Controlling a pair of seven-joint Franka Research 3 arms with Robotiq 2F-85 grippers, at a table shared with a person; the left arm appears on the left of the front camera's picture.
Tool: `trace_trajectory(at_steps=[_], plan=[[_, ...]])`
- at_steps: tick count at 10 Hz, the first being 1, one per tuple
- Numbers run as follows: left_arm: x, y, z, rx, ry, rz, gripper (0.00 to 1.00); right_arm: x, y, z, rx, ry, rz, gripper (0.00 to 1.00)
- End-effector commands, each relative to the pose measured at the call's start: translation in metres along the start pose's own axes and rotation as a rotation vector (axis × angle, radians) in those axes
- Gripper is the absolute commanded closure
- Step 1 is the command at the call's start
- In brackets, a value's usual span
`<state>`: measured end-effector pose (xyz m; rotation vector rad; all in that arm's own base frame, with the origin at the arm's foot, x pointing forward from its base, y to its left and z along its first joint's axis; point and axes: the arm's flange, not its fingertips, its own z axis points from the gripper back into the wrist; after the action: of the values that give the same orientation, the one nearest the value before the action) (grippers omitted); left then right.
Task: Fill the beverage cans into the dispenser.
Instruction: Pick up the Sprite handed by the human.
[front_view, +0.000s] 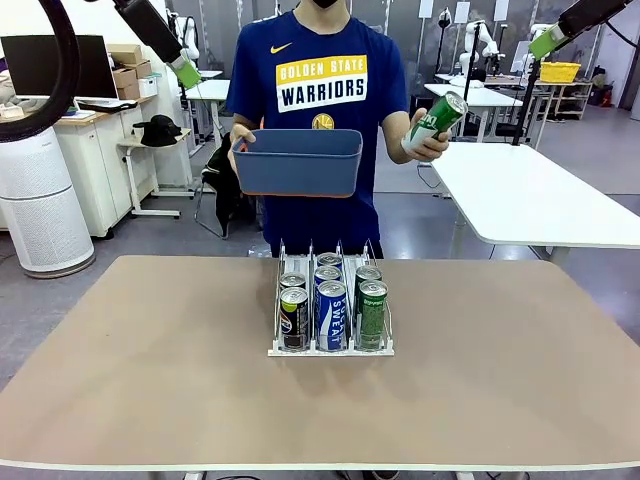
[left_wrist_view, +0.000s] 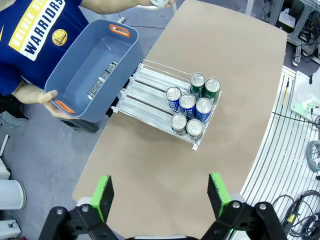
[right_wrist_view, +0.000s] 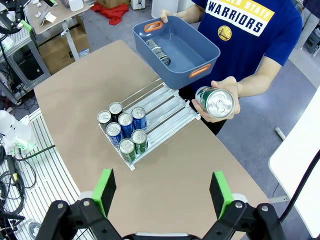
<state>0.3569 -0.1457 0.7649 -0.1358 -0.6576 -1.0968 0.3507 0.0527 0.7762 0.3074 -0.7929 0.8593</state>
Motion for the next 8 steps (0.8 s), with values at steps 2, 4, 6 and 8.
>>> trace_trajectory(at_steps=[2,4,6,8], plan=[[-0.0018,-0.0001,0.0014,-0.007,0.005,-0.002,0.0,-0.0004,0.0012,-0.0004,0.002,0.001,0.001,0.0],[-0.0018,-0.0001,0.0014,-0.007,0.005,-0.002,0.0,-0.0004,0.0012,-0.0004,0.002,0.001,0.001,0.0],[-0.0018,-0.0001,0.0014,-0.007,0.005,-0.002,0.0,-0.0004,0.0012,-0.0004,0.002,0.001,0.001,0.0],[-0.0018,-0.0001,0.0014,-0.007,0.005,-0.002,0.0,-0.0004,0.0012,-0.0004,0.002,0.001,0.001,0.0]])
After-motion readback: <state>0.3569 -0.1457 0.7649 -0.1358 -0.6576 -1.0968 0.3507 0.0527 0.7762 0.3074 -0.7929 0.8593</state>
